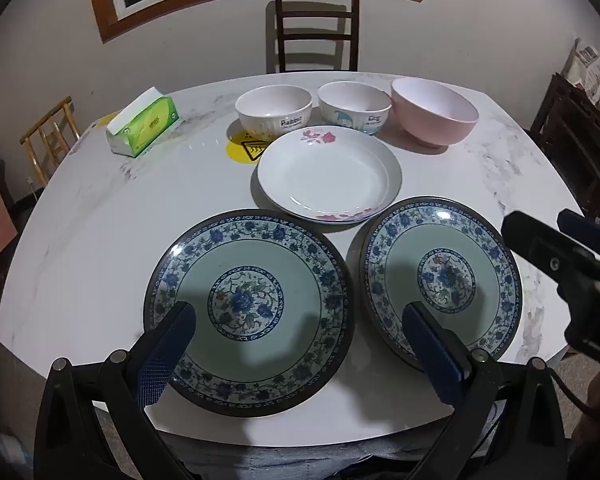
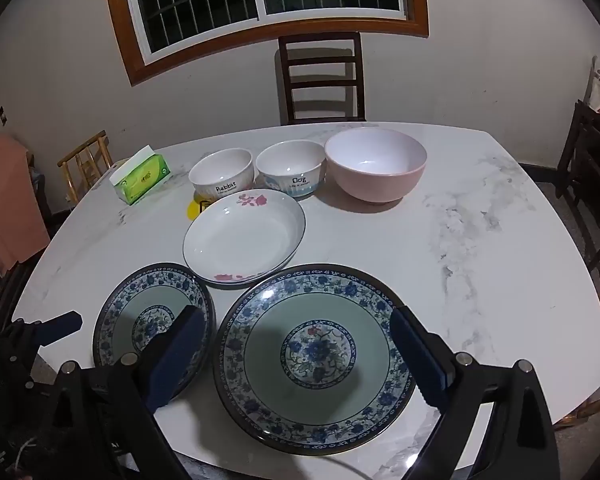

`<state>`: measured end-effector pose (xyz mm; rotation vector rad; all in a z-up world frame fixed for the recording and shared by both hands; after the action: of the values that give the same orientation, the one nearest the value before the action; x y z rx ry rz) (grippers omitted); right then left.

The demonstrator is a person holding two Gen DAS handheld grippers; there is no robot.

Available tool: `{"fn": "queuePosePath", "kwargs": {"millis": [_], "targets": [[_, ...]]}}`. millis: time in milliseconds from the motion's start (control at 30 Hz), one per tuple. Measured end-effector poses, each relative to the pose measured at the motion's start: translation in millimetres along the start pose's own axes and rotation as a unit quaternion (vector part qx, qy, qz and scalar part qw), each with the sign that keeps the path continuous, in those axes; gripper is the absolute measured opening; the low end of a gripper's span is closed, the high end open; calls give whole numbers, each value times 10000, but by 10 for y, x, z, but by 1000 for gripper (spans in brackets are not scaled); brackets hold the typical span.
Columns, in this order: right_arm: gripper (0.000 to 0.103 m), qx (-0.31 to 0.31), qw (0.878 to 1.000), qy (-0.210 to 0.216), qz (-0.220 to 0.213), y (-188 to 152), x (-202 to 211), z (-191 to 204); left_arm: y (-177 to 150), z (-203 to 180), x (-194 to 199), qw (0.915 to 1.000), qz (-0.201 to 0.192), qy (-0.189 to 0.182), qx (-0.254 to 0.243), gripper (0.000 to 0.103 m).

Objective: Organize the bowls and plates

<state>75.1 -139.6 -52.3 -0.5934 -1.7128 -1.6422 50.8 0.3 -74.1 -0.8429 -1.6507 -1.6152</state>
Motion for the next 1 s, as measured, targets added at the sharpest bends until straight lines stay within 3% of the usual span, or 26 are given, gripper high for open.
{"fn": "queuePosePath", "kwargs": {"millis": [100, 167, 1000], "targets": [[96, 23, 10000, -5, -41, 20, 13, -3, -19, -40, 13, 10000, 5, 25, -5, 102], [96, 45, 9999, -20, -103, 28, 44, 31, -11, 10, -27, 9995, 152, -214, 200, 102], [96, 101, 9999, 55, 98, -52, -74, 98, -102, 175, -165, 9975, 443, -178, 525, 99]]}}
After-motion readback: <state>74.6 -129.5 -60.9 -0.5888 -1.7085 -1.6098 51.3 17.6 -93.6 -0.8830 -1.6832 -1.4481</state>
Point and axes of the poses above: each gripper's, at about its wrist camera, not at the fingertips, and x roughly against the way its jaws point, z to its left, y to its top, the point moved 9 cm from there along -x, roughly the way its jaws point, and after that the axes turned 8 degrees about x, right-handed, at the moved point
